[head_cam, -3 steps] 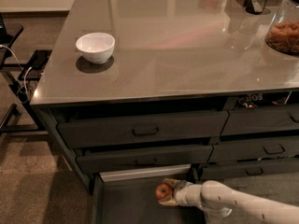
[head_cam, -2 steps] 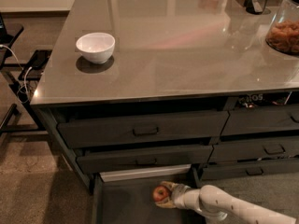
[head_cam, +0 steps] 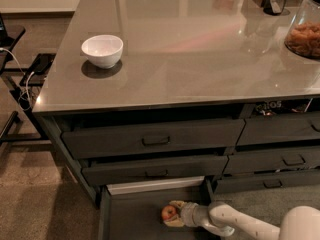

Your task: Place apple into bottom drawer

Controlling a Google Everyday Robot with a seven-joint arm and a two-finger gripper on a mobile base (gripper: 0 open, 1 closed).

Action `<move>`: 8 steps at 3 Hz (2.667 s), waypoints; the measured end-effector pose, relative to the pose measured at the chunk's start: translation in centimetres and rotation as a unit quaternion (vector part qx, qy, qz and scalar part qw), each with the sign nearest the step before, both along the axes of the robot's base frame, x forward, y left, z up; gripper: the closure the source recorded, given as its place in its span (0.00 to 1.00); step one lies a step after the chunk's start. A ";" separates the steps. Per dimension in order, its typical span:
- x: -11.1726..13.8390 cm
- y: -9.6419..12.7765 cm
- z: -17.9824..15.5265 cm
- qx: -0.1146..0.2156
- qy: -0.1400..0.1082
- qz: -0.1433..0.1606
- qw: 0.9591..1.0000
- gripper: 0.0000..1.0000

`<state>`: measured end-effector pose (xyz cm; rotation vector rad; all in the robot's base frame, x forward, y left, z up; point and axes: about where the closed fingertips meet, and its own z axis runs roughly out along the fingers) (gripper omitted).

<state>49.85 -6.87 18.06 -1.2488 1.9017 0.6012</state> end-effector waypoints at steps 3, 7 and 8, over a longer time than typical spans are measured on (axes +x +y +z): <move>0.5 -0.2 -3.8 0.005 0.046 -0.025 0.999 0.86; 0.5 -0.2 -3.8 0.005 0.046 -0.025 0.999 0.00; 0.5 -0.2 -3.8 0.005 0.046 -0.025 0.999 0.00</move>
Offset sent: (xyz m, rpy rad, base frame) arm 0.0195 -0.0012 -0.0704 0.0047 0.1390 -0.1191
